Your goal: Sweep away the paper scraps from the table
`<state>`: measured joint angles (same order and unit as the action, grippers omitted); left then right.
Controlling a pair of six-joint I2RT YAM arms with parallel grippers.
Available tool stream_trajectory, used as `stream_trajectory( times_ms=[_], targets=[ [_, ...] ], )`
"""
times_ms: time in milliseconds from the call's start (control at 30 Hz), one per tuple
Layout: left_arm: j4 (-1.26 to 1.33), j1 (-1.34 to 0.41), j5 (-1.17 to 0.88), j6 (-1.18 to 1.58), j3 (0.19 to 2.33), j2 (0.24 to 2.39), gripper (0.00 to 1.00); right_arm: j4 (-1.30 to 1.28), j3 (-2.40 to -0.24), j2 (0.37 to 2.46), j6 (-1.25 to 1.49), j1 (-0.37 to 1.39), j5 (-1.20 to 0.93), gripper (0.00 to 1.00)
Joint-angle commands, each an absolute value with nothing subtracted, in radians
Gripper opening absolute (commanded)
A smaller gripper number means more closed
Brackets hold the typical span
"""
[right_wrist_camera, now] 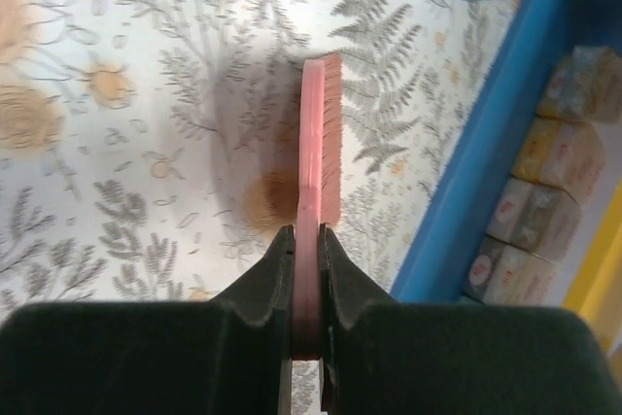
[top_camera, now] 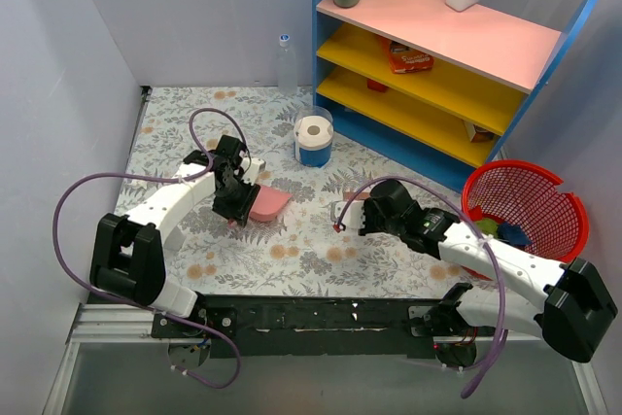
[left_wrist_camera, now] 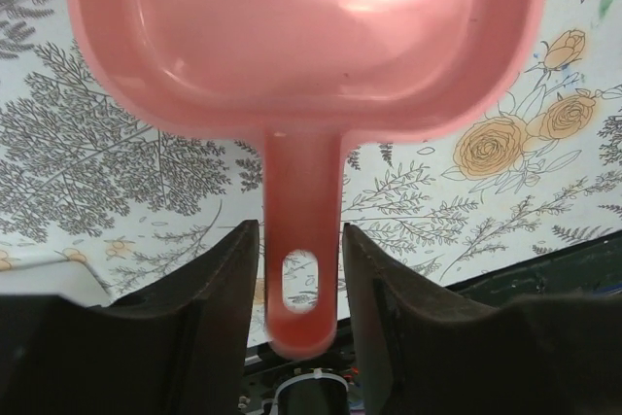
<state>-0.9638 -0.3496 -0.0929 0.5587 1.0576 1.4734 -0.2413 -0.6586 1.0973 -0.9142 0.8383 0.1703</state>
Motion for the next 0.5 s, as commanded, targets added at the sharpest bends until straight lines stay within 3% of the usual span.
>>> stream_trajectory(
  times_ms=[0,100,133,233,400,467],
  targets=[
    [-0.974,-0.351,-0.11,0.552,1.029,1.401,0.42,-0.441,-0.71,1.058,-0.85,0.854,-0.051,0.01],
    [-0.983,-0.351,-0.095,0.537,1.034,1.384,0.48,-0.547,-0.732,1.035,-0.835,0.859,-0.133,0.16],
    [-0.989,-0.351,-0.091,0.534,1.037,1.382,0.49,-0.572,-0.736,1.032,-0.828,0.861,-0.147,0.28],
    [-1.002,-0.351,-0.08,0.519,1.042,1.379,0.51,-0.621,-0.759,1.017,-0.79,0.861,-0.166,0.44],
    [-1.019,-0.35,-0.083,0.515,1.061,1.374,0.54,-0.658,-0.81,1.008,-0.735,0.861,-0.141,0.56],
    [-1.016,-0.351,-0.1,0.515,1.087,1.37,0.71,-0.643,-0.844,1.005,-0.698,0.861,-0.126,0.61]
  ],
)
